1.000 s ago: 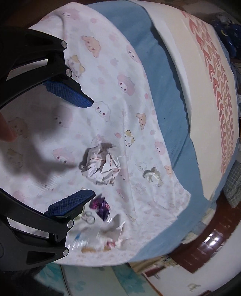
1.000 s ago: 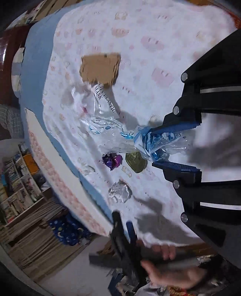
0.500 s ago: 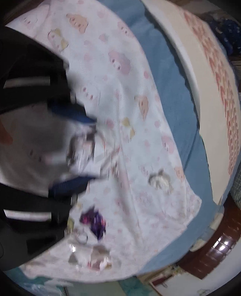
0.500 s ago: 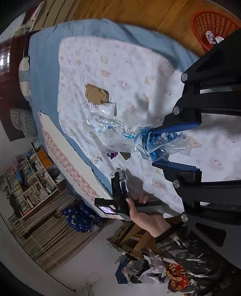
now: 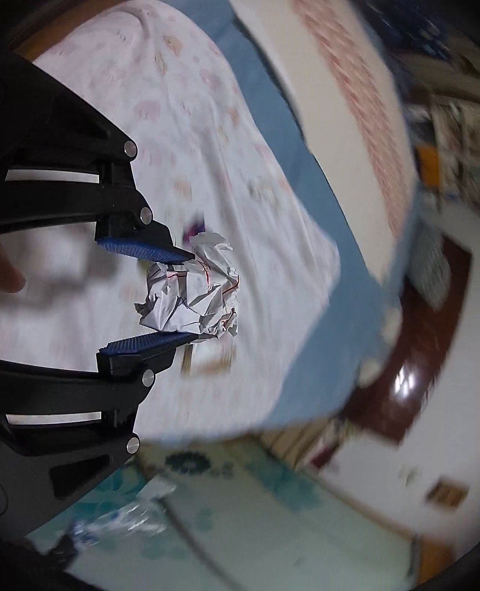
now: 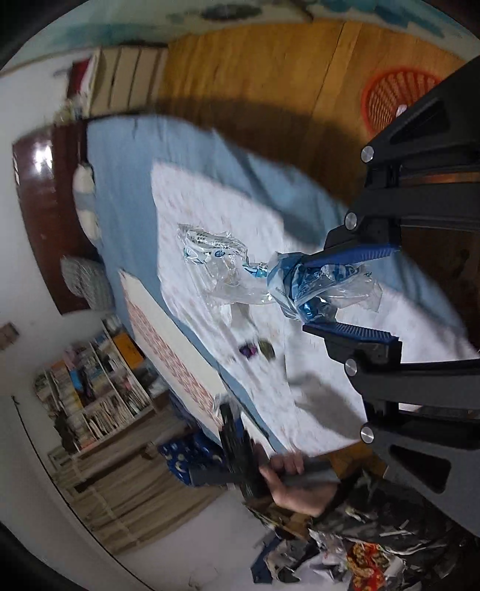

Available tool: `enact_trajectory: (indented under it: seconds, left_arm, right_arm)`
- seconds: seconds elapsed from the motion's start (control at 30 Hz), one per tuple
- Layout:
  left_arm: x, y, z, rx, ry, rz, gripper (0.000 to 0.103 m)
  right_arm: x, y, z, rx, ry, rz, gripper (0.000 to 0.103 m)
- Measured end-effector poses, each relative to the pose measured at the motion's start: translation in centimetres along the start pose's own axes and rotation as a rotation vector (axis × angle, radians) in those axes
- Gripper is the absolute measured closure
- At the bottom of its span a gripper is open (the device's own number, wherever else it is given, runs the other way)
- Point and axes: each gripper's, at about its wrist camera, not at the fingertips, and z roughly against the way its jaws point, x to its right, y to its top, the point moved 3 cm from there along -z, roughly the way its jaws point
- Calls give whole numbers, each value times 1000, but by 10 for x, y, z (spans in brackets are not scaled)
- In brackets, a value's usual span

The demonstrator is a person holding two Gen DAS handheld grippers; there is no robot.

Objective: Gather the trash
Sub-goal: 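Carry bottle and paper over the red wastebasket and open both tools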

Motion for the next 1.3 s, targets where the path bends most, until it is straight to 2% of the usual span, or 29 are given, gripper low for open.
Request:
enact_trajectory:
  seconds: [0.07,0.2,0.3,0.4,0.5,0.6,0.63,0.73,0.8,1.0,1.17,1.3]
  left_arm:
    - [47,-9,9,31,-40,-93,67]
    - [139,-33,16,42,-129,-219,67]
    - [192,-57,19,30,-177,-308,67]
    - [247,-92,7,-33,-234,-402,67]
    - [299,-140,-27,-131,-259,-503,67]
    - [325,-178,-65,-226,-268,-552,67]
    - [333,-200,-86,-278,-254,-577,67]
    - [349,-244,-121,-363,-219,-638,67]
    - [355,-264,-137,-414,-220,-659,66]
    - [358,-330,-176,-526,-208,-767,66]
    - [357,-348,-182,-555,-187,-803,66]
    - [356,-347,-184,-549,-178,-803,65]
  right_arm:
    - [18,-5,28,32,-32,-25,73]
    - [58,-20,86,82,-119,-51,73]
    - [80,-33,112,100,-180,-54,73]
    - [116,-58,133,106,-218,-109,73]
    - [158,-84,136,91,-240,-180,73]
    - [191,-113,122,61,-262,-247,73]
    - [205,-125,115,43,-269,-276,73]
    - [240,-158,85,-1,-275,-354,73]
    - [262,-182,64,-44,-294,-404,73]
    - [298,-227,7,-127,-305,-500,73]
    - [310,-256,-21,-167,-296,-555,73]
    - [313,-261,-32,-176,-287,-558,73]
